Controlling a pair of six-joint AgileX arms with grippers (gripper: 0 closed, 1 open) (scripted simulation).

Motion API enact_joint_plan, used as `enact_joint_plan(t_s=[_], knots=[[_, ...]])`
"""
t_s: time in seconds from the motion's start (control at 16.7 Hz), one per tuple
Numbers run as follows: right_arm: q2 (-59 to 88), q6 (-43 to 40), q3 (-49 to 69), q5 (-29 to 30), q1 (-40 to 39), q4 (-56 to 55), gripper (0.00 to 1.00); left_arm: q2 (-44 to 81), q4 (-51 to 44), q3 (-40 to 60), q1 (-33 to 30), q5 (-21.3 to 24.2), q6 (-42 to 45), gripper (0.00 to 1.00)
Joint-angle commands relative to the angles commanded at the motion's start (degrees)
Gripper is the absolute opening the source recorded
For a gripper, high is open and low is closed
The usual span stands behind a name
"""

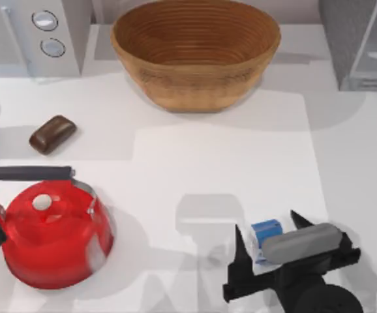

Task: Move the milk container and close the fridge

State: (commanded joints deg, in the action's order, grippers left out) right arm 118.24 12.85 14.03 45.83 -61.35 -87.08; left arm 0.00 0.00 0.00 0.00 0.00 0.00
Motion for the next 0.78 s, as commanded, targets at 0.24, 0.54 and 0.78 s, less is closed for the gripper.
enact_joint_plan(t_s=[0.24, 0.54, 0.78], knots=[[0.0, 0.0, 0.0, 0.0, 0.0, 0.0, 0.4, 0.0, 0.0, 0.0, 0.0, 0.0, 0.0, 1.0], [0.0, 0.0, 0.0, 0.0, 0.0, 0.0, 0.02, 0.0, 0.0, 0.0, 0.0, 0.0, 0.0, 1.0], [0.0, 0.0, 0.0, 0.0, 0.0, 0.0, 0.0, 0.0, 0.0, 0.0, 0.0, 0.0, 0.0, 1.0]])
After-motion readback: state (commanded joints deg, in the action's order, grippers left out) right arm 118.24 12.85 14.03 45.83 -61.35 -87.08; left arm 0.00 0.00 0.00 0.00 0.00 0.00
